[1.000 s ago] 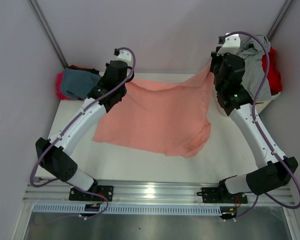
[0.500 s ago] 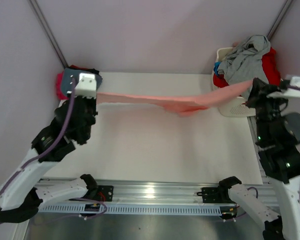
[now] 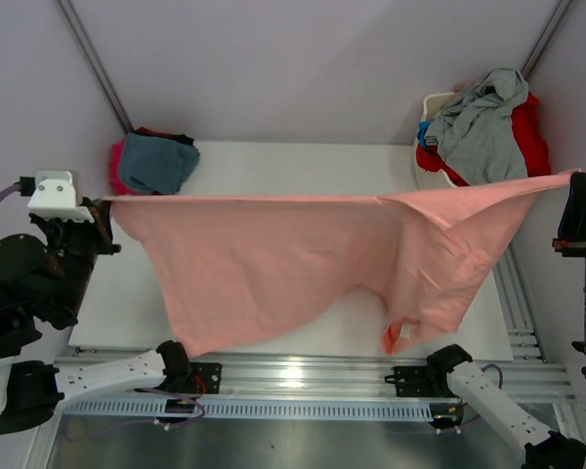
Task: Fold and stack the t-shirts
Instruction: Flatten out the tshirt, then grap the side of the flattened tshirt furthest away from the robot with both arms, then fold the flattened tshirt in 1/3 of the way
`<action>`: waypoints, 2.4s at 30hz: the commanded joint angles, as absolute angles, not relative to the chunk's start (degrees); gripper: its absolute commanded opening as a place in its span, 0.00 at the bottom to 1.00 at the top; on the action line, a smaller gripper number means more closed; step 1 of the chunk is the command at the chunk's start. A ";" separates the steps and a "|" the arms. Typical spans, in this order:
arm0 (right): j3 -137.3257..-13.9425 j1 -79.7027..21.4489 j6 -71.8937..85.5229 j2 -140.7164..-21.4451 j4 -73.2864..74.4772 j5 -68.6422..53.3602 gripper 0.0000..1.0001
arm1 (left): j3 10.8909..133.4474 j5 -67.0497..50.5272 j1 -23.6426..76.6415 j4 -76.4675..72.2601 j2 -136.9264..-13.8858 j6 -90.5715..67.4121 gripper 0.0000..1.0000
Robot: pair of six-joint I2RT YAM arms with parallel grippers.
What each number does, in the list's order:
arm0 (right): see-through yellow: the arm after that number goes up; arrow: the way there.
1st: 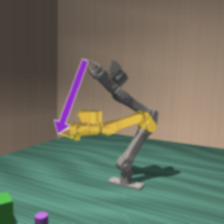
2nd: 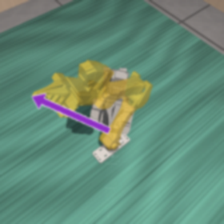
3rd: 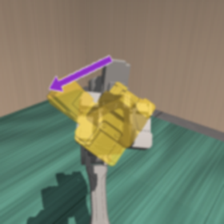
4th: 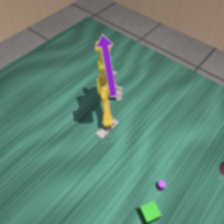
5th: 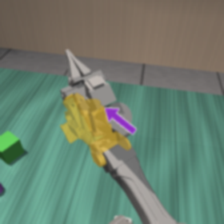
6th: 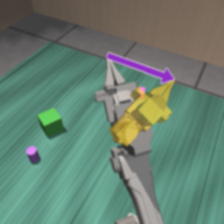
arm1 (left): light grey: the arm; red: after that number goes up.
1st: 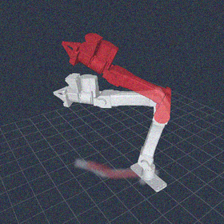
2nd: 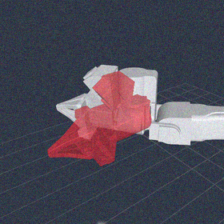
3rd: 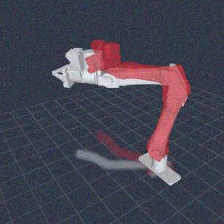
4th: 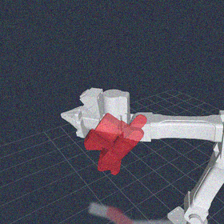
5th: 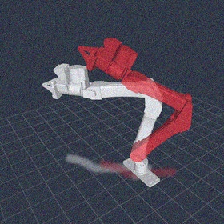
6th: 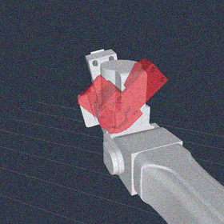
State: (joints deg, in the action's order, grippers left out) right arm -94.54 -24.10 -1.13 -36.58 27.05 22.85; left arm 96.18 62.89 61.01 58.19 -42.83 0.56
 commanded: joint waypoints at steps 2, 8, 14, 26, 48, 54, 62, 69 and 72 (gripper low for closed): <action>-94.14 -24.96 -5.70 -38.84 24.88 27.41 0.00 | 93.36 69.52 61.17 49.34 -43.51 12.28 0.00; -79.40 -27.25 -12.13 -44.54 14.60 35.07 0.00 | 75.15 62.78 50.83 19.83 -41.82 30.97 0.00; -67.42 -24.43 -9.60 -62.90 -4.37 30.59 0.00 | 67.15 48.88 32.10 15.98 -62.35 17.43 0.00; -78.21 -18.37 -5.71 -97.73 -16.17 25.40 0.00 | 109.14 50.80 22.68 32.87 -121.36 4.56 0.00; -65.66 -20.21 -3.08 -91.32 -15.83 26.28 0.00 | 91.76 55.37 18.28 23.20 -110.04 5.10 0.00; -64.87 -22.32 -1.23 -90.71 -12.84 26.28 0.00 | 91.32 56.95 18.72 22.94 -109.07 5.71 0.01; -61.26 -23.90 -0.26 -86.75 -11.43 27.86 0.00 | 88.24 58.53 18.72 22.06 -107.49 5.45 0.00; -59.94 -24.61 2.20 -82.18 -7.12 30.23 0.00 | 84.04 59.24 18.81 21.54 -105.21 3.69 0.00; -59.59 -24.79 2.37 -80.16 -5.72 30.94 0.00 | 83.15 59.15 18.81 21.01 -104.59 3.43 0.00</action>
